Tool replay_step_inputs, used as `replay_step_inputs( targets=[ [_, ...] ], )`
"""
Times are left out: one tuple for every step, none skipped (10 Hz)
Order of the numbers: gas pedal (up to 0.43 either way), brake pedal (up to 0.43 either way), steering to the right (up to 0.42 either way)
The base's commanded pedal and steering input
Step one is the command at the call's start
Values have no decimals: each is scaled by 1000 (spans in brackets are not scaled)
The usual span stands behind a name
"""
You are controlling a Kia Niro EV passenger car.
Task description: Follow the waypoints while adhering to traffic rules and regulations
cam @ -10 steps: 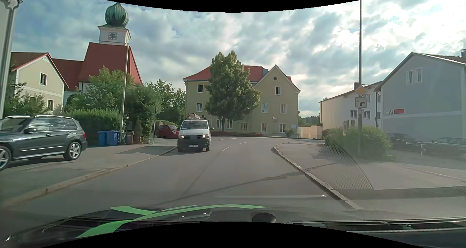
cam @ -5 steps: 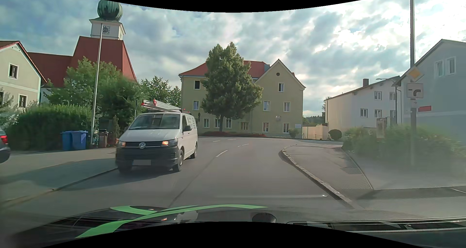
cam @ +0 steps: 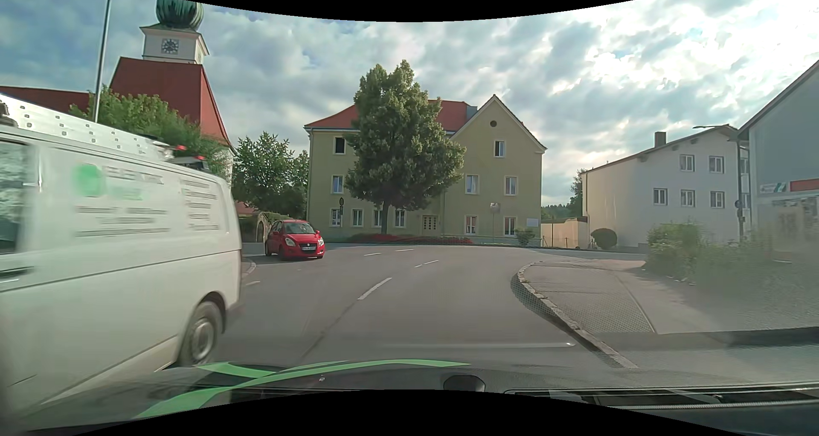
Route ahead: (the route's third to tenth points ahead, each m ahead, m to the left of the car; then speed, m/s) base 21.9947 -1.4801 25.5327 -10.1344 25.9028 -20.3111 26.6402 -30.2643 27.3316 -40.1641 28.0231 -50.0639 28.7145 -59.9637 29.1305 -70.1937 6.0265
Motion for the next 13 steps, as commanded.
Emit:
replay_step_inputs(
  targets=[
    [8,0,5],
    [8,0,9],
    [20,0,11],
    [110,0,16],
    [118,0,23],
    [118,0,37],
    [118,0,46],
    [130,0,47],
    [157,0,43],
    [157,0,41],
    [157,0,43],
    [157,0,48],
    [157,0,74]
  ],
)
